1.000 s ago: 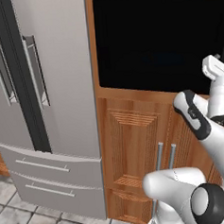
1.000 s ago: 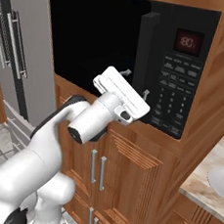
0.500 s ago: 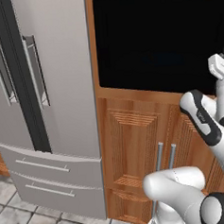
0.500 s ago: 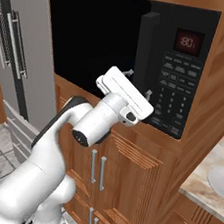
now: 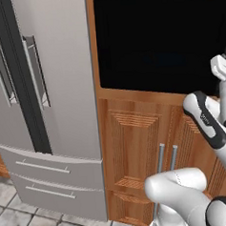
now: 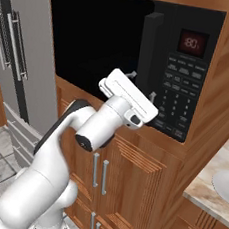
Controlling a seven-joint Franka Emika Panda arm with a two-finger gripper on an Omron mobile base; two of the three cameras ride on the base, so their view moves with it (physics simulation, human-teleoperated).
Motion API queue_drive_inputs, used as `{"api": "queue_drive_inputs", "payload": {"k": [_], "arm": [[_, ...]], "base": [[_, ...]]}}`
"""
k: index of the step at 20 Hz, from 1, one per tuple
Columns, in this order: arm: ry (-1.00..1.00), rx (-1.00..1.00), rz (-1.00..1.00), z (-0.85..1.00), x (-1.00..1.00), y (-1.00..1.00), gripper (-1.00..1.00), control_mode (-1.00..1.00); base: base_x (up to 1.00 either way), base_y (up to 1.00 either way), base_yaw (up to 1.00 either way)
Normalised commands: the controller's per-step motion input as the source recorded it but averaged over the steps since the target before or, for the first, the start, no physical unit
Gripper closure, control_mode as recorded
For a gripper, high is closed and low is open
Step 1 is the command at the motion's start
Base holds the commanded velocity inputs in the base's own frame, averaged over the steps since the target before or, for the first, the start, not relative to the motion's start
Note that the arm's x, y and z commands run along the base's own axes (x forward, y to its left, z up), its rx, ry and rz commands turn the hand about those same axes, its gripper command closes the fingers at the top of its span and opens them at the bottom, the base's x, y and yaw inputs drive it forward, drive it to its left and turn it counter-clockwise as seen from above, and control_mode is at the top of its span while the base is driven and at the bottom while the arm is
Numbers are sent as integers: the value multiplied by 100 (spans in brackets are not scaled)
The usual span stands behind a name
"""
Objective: Pick the kebab skewer from the counter and place it in the microwave. Then turn on the microwave.
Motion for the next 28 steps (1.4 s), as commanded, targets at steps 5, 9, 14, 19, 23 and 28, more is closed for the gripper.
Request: {"api": "queue_drive_inputs", "payload": {"k": [5, 9, 14, 19, 23, 28], "arm": [[0, -1, 0, 0, 0, 16, -100, -100], [0, 0, 0, 0, -5, -4, -100, -100], [0, 0, 0, 0, -29, -2, -100, -100], [0, 0, 3, 1, -47, 0, -100, -100], [4, 0, 3, 5, -59, -1, -100, -100], [13, -1, 1, 0, -62, -10, -100, -100]], "base": [[0, 0, 0], [0, 0, 0], [0, 0, 0], [0, 0, 0], [0, 0, 0], [0, 0, 0]]}}
